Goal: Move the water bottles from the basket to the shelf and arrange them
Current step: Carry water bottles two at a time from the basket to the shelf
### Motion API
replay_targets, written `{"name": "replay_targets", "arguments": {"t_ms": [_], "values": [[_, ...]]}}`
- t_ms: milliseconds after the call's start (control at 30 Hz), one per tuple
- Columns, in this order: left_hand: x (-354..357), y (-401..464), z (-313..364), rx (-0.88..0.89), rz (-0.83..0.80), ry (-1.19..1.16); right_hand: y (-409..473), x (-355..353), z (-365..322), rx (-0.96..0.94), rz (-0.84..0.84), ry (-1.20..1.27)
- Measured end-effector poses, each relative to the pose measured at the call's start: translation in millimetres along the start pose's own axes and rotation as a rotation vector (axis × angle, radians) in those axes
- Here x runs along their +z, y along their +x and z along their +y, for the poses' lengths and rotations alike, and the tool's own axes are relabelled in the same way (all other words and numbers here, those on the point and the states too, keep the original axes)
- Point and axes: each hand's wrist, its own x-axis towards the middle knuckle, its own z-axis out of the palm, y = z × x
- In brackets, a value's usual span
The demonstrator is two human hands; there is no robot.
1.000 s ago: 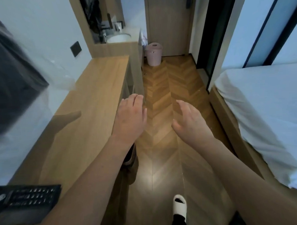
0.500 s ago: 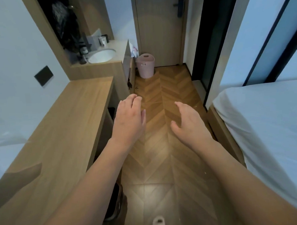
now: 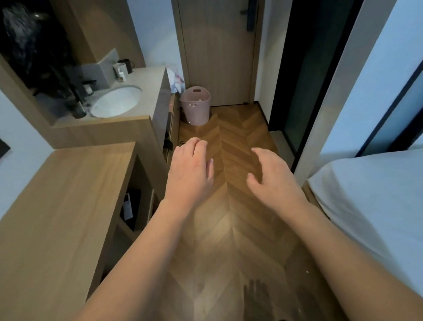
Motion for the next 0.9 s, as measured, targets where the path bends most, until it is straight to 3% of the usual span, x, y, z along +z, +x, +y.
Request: {"name": "replay_targets", "arguments": {"t_ms": [200,600,900], "values": [[84.5,111.7,-25.7,0.018,-0.1,0.027,130.9,36.3,56.6,0.04,-0.079,0.047],[188.5,411.5,-64.9,-0.069,-0.05,0.065,454.8,46.8,144.3,0.0,-0.093,0.062],[295.0,608.7,-147.1,-0.164,-0.028,0.005,685.8,107.7,188.5,-0.036,-0.155,0.04]]}}
